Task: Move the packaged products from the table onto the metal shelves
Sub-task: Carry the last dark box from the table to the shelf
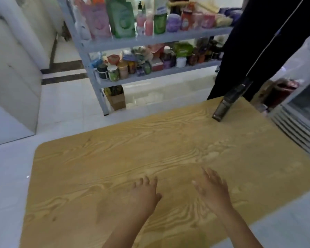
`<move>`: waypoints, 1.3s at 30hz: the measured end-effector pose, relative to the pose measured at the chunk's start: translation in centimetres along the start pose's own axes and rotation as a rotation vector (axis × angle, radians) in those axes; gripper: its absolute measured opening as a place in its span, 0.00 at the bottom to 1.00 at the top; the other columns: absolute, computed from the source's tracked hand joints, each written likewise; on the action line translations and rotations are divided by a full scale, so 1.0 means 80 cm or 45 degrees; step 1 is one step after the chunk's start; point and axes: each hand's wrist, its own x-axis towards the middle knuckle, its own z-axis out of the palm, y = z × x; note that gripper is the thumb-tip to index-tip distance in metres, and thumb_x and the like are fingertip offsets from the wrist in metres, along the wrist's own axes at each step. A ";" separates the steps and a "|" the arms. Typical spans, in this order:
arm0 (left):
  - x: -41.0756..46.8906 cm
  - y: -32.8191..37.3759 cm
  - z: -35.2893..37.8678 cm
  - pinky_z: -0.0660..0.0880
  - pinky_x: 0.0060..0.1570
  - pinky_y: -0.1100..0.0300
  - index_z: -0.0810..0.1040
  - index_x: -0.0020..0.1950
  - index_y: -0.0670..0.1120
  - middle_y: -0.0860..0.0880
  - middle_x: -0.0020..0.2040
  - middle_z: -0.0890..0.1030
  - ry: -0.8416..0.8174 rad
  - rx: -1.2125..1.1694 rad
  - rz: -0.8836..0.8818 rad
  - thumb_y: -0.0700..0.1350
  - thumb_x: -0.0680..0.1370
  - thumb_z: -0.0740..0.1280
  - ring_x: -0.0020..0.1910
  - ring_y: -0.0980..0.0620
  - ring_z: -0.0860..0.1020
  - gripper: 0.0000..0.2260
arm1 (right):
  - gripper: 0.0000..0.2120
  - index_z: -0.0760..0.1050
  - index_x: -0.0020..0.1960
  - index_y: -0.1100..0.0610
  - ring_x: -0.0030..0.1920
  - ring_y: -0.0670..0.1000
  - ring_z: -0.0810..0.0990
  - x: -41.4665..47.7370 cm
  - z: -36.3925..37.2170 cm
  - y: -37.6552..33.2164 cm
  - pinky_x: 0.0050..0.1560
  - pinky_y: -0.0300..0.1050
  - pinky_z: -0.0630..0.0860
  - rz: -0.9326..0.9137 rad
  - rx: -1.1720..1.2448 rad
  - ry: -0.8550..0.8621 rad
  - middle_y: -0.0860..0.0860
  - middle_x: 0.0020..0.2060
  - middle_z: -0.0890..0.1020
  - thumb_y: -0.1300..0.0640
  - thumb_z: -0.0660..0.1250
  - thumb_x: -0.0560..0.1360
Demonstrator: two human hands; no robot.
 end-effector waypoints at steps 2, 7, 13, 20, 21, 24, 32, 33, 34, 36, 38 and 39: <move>0.027 0.031 -0.006 0.53 0.74 0.47 0.45 0.79 0.50 0.44 0.78 0.53 -0.010 0.012 0.043 0.58 0.82 0.53 0.77 0.43 0.51 0.29 | 0.33 0.47 0.78 0.48 0.77 0.51 0.49 0.015 -0.002 0.045 0.74 0.53 0.50 0.106 0.055 -0.026 0.49 0.78 0.51 0.33 0.44 0.78; 0.095 0.120 -0.028 0.52 0.74 0.47 0.41 0.79 0.50 0.44 0.79 0.50 -0.057 0.058 0.047 0.58 0.82 0.52 0.77 0.43 0.50 0.30 | 0.32 0.46 0.78 0.48 0.77 0.51 0.49 0.084 -0.023 0.143 0.74 0.53 0.53 0.172 0.098 -0.008 0.49 0.77 0.52 0.36 0.49 0.79; 0.196 0.244 -0.081 0.55 0.74 0.47 0.39 0.78 0.49 0.42 0.79 0.50 0.035 0.064 -0.059 0.59 0.81 0.54 0.77 0.43 0.51 0.33 | 0.34 0.46 0.78 0.50 0.77 0.52 0.48 0.192 -0.073 0.253 0.74 0.53 0.52 0.073 0.112 -0.020 0.51 0.78 0.51 0.34 0.48 0.78; 0.348 0.383 -0.212 0.49 0.74 0.45 0.36 0.78 0.51 0.43 0.78 0.36 0.604 -0.158 0.052 0.59 0.77 0.64 0.77 0.41 0.40 0.43 | 0.33 0.45 0.78 0.50 0.77 0.53 0.46 0.278 -0.137 0.374 0.74 0.55 0.48 0.165 0.216 0.056 0.53 0.78 0.49 0.38 0.51 0.80; 0.370 0.397 -0.223 0.49 0.73 0.45 0.36 0.78 0.51 0.43 0.78 0.36 0.652 -0.195 0.046 0.59 0.76 0.66 0.77 0.41 0.40 0.44 | 0.33 0.45 0.78 0.50 0.77 0.53 0.46 0.284 -0.137 0.383 0.74 0.55 0.47 0.173 0.235 0.043 0.53 0.78 0.49 0.38 0.51 0.80; 0.426 0.424 -0.236 0.53 0.72 0.45 0.41 0.78 0.50 0.42 0.78 0.45 0.664 -0.286 0.004 0.58 0.76 0.67 0.77 0.39 0.47 0.43 | 0.33 0.44 0.78 0.49 0.77 0.53 0.45 0.295 -0.133 0.399 0.74 0.56 0.47 0.181 0.265 0.012 0.53 0.78 0.48 0.38 0.50 0.80; 0.437 0.407 -0.219 0.72 0.58 0.49 0.66 0.73 0.51 0.46 0.63 0.68 0.763 -0.557 0.041 0.45 0.73 0.73 0.62 0.45 0.66 0.31 | 0.35 0.42 0.79 0.49 0.77 0.54 0.46 0.316 -0.117 0.408 0.74 0.56 0.50 0.137 0.317 -0.071 0.53 0.78 0.48 0.37 0.50 0.79; 0.427 0.401 -0.214 0.71 0.58 0.50 0.67 0.73 0.50 0.46 0.62 0.69 0.755 -0.563 0.047 0.45 0.72 0.74 0.62 0.45 0.67 0.31 | 0.35 0.41 0.78 0.49 0.77 0.54 0.46 0.319 -0.118 0.407 0.74 0.56 0.50 0.125 0.322 -0.071 0.53 0.78 0.48 0.37 0.50 0.79; 0.413 0.393 -0.207 0.71 0.58 0.50 0.67 0.73 0.50 0.47 0.62 0.69 0.748 -0.561 0.056 0.45 0.72 0.74 0.61 0.45 0.67 0.32 | 0.35 0.41 0.78 0.49 0.77 0.55 0.46 0.321 -0.120 0.406 0.74 0.56 0.51 0.107 0.327 -0.070 0.53 0.78 0.48 0.36 0.51 0.79; 0.378 0.376 -0.188 0.71 0.58 0.53 0.68 0.73 0.51 0.48 0.61 0.70 0.738 -0.551 0.082 0.44 0.70 0.76 0.60 0.47 0.69 0.33 | 0.36 0.41 0.78 0.49 0.77 0.55 0.47 0.327 -0.125 0.403 0.74 0.56 0.51 0.052 0.321 -0.045 0.53 0.78 0.48 0.37 0.53 0.78; 0.336 0.358 -0.164 0.72 0.57 0.56 0.70 0.71 0.51 0.50 0.60 0.71 0.749 -0.564 0.113 0.42 0.68 0.77 0.58 0.49 0.70 0.33 | 0.37 0.42 0.78 0.50 0.77 0.54 0.48 0.334 -0.130 0.397 0.74 0.56 0.52 -0.009 0.298 -0.015 0.53 0.78 0.48 0.38 0.57 0.78; 0.315 0.350 -0.152 0.72 0.57 0.56 0.71 0.71 0.52 0.52 0.59 0.71 0.760 -0.583 0.124 0.40 0.67 0.78 0.58 0.49 0.71 0.34 | 0.39 0.43 0.78 0.50 0.77 0.54 0.48 0.339 -0.132 0.393 0.74 0.56 0.52 -0.037 0.292 -0.009 0.54 0.78 0.48 0.38 0.59 0.77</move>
